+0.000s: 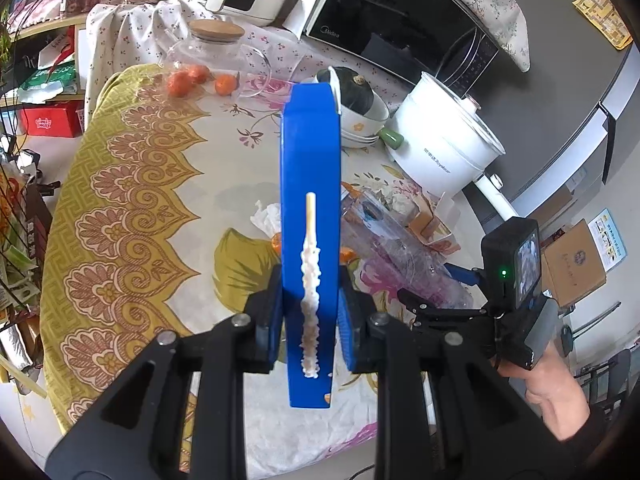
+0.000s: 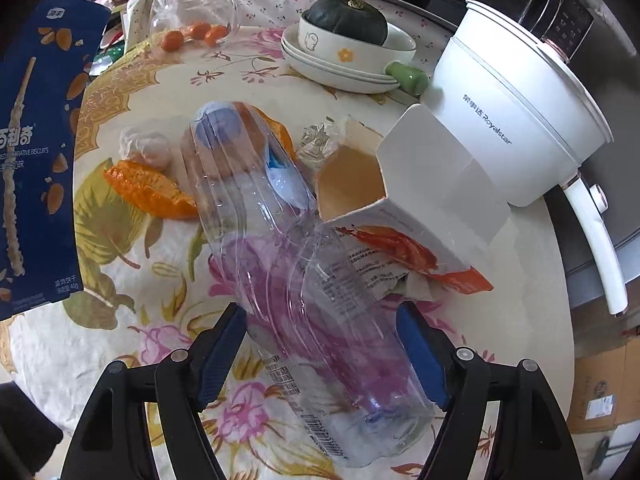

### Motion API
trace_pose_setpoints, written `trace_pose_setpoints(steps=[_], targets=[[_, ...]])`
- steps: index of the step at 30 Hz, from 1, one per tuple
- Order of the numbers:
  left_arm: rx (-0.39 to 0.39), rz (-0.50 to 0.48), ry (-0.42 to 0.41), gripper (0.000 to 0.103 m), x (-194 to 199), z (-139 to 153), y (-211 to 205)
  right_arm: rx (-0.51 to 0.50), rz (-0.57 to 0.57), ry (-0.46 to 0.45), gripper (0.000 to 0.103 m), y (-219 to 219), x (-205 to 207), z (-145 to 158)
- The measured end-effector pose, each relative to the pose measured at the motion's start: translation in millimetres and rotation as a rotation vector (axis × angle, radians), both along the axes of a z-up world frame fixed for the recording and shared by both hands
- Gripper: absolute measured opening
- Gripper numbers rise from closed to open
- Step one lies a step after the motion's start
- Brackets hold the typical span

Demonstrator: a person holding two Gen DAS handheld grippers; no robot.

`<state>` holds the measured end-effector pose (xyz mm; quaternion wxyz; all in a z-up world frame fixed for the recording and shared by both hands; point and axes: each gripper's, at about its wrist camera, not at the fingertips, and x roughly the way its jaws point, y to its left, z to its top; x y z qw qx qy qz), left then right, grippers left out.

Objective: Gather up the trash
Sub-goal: 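Grasp the clear plastic bottle with the right tool while the left tool holds the snack box, then carry the snack box and bottle to the bin and open both tools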

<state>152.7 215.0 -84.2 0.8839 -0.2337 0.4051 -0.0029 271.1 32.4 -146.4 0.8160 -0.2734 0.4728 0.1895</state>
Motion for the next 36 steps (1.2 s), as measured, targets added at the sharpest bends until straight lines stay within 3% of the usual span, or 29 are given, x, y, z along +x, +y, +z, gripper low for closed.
trace_pose_setpoints(steps=[4, 10, 21, 32, 36], targets=[[-0.004, -0.007, 0.004, 0.025, 0, -1, -3, -0.018, 0.013, -0.011, 0.07, 6, -14, 3], [-0.009, -0.012, -0.008, 0.025, -5, 3, -4, 0.087, -0.023, 0.007, 0.062, -5, -37, 27], [-0.038, -0.027, -0.003, 0.025, -11, 3, -10, 0.214, -0.029, -0.048, 0.06, -41, -99, 75], [-0.007, -0.094, -0.01, 0.025, -11, 4, -39, 0.369, -0.101, -0.066, 0.06, -99, -124, 85], [0.007, -0.139, -0.017, 0.025, -11, 7, -56, 0.376, -0.132, -0.077, 0.06, -117, -129, 92]])
